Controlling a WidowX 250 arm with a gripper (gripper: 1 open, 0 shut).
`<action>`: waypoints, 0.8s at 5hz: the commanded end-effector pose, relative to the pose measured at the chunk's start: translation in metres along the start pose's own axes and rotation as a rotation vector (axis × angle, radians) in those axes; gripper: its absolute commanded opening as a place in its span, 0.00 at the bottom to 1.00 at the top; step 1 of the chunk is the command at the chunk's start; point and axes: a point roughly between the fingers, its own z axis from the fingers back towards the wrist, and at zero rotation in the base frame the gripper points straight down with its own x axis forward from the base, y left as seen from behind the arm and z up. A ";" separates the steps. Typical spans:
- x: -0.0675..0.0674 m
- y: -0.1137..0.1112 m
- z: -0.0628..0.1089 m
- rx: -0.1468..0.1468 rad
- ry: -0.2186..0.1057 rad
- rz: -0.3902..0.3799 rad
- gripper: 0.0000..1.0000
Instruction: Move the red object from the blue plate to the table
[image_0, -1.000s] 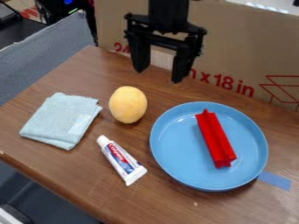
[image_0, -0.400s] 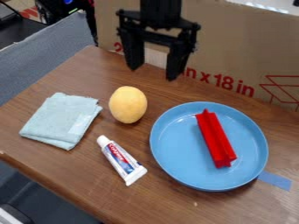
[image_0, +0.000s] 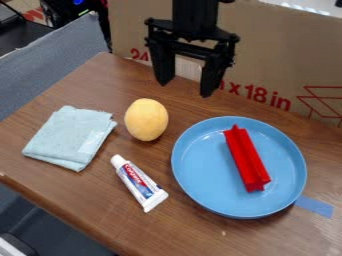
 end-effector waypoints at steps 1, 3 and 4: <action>0.002 -0.005 0.023 0.006 -0.054 0.006 1.00; -0.006 -0.012 0.001 0.004 -0.031 0.015 1.00; 0.003 -0.025 -0.002 -0.011 -0.052 0.048 1.00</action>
